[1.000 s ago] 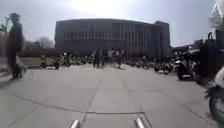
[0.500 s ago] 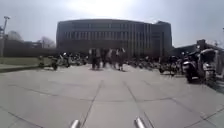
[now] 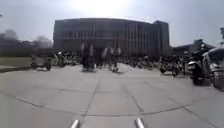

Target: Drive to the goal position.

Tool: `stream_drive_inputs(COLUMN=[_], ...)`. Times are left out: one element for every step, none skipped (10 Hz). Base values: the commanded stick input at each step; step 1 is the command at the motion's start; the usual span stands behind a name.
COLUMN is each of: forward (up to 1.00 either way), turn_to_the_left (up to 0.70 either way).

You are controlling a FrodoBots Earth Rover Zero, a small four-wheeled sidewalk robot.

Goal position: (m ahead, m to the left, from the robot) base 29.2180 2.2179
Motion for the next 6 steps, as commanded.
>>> stream_drive_inputs(forward=[0.85, 0.85, 0.85, 0.85, 0.85, 0.85], turn_to_the_left=[0.0, -0.08, -0.16, -0.24, -0.25, -0.12])
